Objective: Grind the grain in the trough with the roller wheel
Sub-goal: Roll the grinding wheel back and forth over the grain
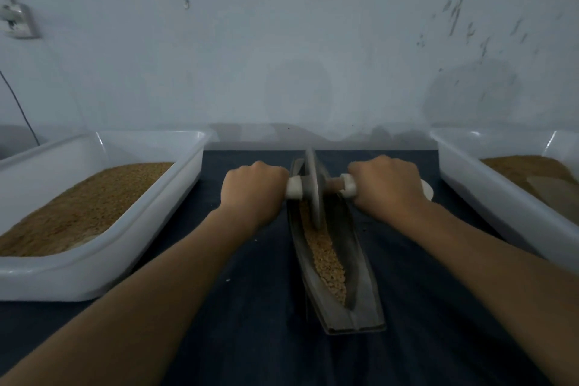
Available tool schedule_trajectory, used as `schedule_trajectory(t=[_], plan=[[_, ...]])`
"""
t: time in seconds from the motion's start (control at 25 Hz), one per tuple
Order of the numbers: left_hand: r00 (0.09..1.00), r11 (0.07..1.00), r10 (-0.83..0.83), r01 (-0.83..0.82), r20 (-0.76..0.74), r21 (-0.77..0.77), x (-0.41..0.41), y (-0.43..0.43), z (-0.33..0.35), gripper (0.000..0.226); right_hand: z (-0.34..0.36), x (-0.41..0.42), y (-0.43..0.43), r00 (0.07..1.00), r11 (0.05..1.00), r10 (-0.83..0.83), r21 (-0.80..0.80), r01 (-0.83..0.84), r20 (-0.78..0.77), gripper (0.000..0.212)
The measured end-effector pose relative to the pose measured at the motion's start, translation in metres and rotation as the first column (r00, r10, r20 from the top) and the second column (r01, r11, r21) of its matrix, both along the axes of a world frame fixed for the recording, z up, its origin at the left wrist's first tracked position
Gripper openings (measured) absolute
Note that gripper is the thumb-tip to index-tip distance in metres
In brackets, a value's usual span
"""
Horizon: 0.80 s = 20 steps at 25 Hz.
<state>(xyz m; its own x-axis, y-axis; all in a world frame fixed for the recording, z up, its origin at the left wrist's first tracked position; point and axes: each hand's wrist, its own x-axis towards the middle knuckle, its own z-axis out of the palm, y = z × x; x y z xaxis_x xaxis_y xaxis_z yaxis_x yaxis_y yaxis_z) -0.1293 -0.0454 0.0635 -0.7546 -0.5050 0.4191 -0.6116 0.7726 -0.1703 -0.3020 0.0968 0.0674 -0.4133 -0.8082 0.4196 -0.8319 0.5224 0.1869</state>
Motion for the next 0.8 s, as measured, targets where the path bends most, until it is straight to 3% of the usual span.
schedule_trajectory(t=[0.08,0.2,0.24,0.32,0.4,0.52,0.6,0.72,0.8], plan=[[0.997,0.993,-0.068,0.065,-0.033,-0.098,0.023,0.018,-0.013,0.019,-0.016,0.007,0.029,0.998,0.999,0.036,-0.027,-0.038,-0.057,0.036],[0.982,0.96,-0.188,0.176,-0.034,-0.216,0.052,0.041,-0.015,0.06,-0.027,0.017,0.065,0.973,0.992,0.101,-0.055,-0.115,-0.207,0.042],[0.982,0.96,-0.184,0.171,-0.039,-0.223,0.051,0.041,-0.012,0.062,-0.026,0.017,0.067,0.967,0.99,0.105,-0.069,-0.124,-0.233,0.043],[0.995,0.978,-0.096,0.098,0.018,-0.185,0.042,0.035,-0.018,0.041,-0.025,0.014,0.053,0.971,0.994,0.084,-0.057,-0.099,-0.225,0.045],[1.0,0.985,-0.014,0.016,0.009,-0.17,0.014,0.016,-0.01,0.012,-0.021,0.003,0.023,0.998,0.996,0.047,-0.071,-0.051,-0.052,0.036],[0.995,0.99,0.014,-0.001,0.096,-0.14,-0.021,-0.004,0.015,0.012,-0.01,-0.015,-0.01,0.986,0.999,-0.01,-0.041,0.017,0.166,0.021],[0.993,0.99,0.0,0.016,0.114,-0.142,-0.018,-0.001,0.018,0.012,-0.011,-0.015,-0.007,0.984,0.999,0.0,-0.035,0.006,0.18,0.027],[0.998,0.987,-0.063,0.064,0.008,-0.146,0.022,0.018,-0.009,0.016,-0.024,0.002,0.028,0.995,0.995,0.073,-0.068,-0.078,-0.064,0.045],[0.988,0.97,-0.154,0.147,-0.021,-0.192,0.05,0.035,-0.02,0.048,-0.022,0.018,0.056,0.954,0.982,0.113,-0.117,-0.151,-0.276,0.048]])
